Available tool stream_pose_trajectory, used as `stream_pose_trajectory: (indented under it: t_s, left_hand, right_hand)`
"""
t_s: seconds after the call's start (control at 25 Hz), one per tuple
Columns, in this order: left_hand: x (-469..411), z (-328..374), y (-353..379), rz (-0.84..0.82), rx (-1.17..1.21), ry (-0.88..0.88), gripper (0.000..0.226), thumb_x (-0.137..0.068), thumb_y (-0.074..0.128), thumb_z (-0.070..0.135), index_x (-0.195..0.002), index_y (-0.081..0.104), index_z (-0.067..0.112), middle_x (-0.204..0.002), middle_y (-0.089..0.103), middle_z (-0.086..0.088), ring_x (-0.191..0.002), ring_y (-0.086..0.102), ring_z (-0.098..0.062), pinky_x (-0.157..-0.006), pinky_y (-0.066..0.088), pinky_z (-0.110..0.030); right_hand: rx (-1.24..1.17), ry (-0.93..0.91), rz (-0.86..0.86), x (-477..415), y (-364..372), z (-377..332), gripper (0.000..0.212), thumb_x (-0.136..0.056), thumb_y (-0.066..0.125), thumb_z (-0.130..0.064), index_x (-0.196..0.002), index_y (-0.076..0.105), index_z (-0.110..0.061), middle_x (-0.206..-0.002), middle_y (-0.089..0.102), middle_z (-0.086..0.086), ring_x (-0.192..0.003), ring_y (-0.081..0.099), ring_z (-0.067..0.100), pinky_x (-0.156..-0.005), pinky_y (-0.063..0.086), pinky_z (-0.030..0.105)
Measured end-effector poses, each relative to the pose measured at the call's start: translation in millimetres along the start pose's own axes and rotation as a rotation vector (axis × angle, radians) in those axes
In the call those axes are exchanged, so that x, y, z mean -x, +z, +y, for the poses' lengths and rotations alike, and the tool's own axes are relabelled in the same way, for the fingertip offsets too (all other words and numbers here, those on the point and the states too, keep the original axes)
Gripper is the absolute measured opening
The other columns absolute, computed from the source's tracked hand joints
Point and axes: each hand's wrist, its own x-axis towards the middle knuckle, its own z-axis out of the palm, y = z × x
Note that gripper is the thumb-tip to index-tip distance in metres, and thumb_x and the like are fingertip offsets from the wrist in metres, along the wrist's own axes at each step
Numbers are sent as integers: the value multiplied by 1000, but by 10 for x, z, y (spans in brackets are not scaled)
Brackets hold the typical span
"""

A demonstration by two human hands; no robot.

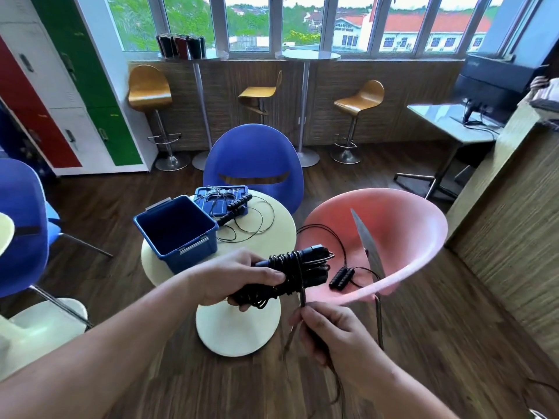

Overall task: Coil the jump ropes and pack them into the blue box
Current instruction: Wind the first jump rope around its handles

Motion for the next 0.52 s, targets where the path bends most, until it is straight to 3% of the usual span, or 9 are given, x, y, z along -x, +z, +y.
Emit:
stream_pose_trajectory:
  t_s: [0.2,0.32,0.44,0.52]
  left_hand:
    - [22,25,27,-33,60,31,44,-78,79,51,-93,75,9,-86,66,-17,-66,55,-32,-47,36,-27]
    - [91,73,15,-94,128,71,53,-71,85,55,-93,74,8,-81,63,-18,-53,52,-24,-41,38,-25]
    - [192,182,-35,-179,53,42,54,-72,82,49,-97,73,2,-76,69,-10,-49,55,-23,-41,39,-23]
    - [246,252,-35,-227,-79,-13,49,-74,79,47,-98,75,4,-83,72,-9,-66,58,-33,-53,41,-29]
  right_hand:
    - [46,19,-40,-65,-118,14,41,-94,66,-49,-86,74,-10,-60,47,12,-46,35,17,-42,27,26]
    - [76,71,-181,-194,-323,-34,48,-82,73,-61,-73,70,-14,-54,45,4,-47,37,17,-46,29,29]
    - [214,127,-318,-372,-565,-240,29,-83,79,-37,-64,67,-19,-55,50,-7,-49,41,12,-48,35,29]
    - [516,177,-369,-514,-663,-475,16,-82,74,-12,-67,69,-13,-56,55,-10,-48,48,3,-47,43,21]
